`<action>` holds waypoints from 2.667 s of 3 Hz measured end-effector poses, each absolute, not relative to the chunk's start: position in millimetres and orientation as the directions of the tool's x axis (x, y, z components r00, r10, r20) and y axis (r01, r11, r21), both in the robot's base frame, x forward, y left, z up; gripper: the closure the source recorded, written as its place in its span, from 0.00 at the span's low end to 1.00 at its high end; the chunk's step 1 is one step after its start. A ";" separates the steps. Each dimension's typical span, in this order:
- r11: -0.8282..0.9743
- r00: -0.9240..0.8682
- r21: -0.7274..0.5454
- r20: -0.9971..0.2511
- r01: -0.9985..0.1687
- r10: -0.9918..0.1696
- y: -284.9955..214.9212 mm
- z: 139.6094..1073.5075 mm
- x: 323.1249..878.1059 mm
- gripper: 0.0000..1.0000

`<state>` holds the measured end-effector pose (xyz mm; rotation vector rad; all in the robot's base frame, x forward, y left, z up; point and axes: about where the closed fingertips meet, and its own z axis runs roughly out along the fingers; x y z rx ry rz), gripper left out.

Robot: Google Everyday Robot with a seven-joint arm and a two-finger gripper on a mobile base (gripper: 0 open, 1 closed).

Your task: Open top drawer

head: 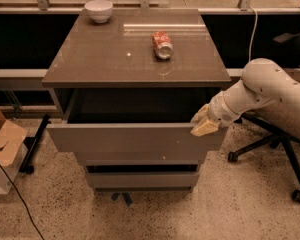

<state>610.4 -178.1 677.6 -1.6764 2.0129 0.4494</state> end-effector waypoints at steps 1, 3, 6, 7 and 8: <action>0.194 -0.134 -0.054 -0.548 -0.979 -0.826 -177.0 677.2 609.4 0.00; 0.125 -0.093 -0.026 -0.519 -0.992 -0.849 -168.5 666.5 597.5 0.19; 0.086 -0.107 0.065 -0.490 -0.994 -0.865 -173.7 658.5 562.5 0.89; 0.146 -0.183 0.114 -0.473 -0.983 -0.862 -178.9 658.6 527.3 0.85; 0.164 -0.206 0.130 -0.466 -0.978 -0.861 -180.7 658.3 517.4 0.62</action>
Offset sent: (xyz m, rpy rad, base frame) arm -0.0071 0.0044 0.0017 -0.0559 -0.0139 0.0037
